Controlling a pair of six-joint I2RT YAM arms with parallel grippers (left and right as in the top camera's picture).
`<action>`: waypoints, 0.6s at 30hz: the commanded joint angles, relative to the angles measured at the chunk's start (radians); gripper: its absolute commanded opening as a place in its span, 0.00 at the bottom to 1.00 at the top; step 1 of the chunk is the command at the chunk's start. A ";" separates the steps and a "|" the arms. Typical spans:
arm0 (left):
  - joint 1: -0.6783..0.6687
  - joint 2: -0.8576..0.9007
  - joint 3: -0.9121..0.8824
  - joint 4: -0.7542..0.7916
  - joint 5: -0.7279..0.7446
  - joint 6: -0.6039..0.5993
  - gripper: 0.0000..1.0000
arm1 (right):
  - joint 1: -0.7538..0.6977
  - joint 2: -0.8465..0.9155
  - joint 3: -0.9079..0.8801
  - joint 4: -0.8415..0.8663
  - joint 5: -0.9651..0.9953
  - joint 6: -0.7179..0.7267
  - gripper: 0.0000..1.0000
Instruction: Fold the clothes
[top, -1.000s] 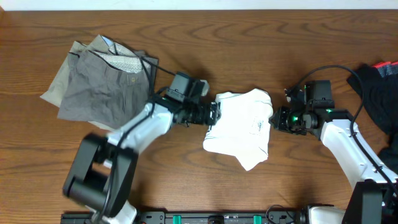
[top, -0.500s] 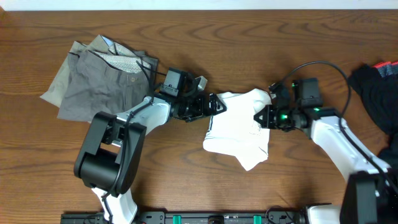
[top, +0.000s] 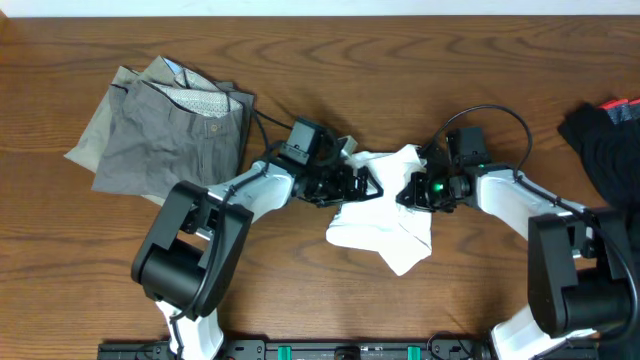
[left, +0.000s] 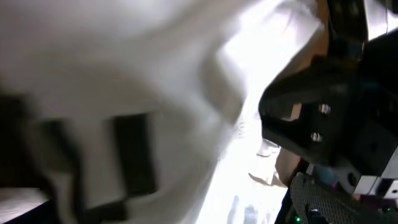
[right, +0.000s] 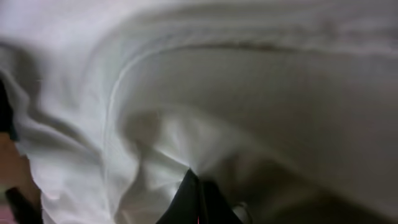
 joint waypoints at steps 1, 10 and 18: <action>-0.038 0.053 -0.006 -0.009 -0.035 -0.002 0.91 | 0.018 0.085 -0.025 -0.004 0.072 0.021 0.01; -0.056 0.116 -0.006 0.020 -0.035 -0.020 0.55 | 0.018 0.086 -0.025 -0.005 0.075 0.021 0.01; -0.048 0.104 -0.006 0.031 -0.029 -0.007 0.06 | -0.016 0.037 -0.024 -0.035 0.061 0.015 0.01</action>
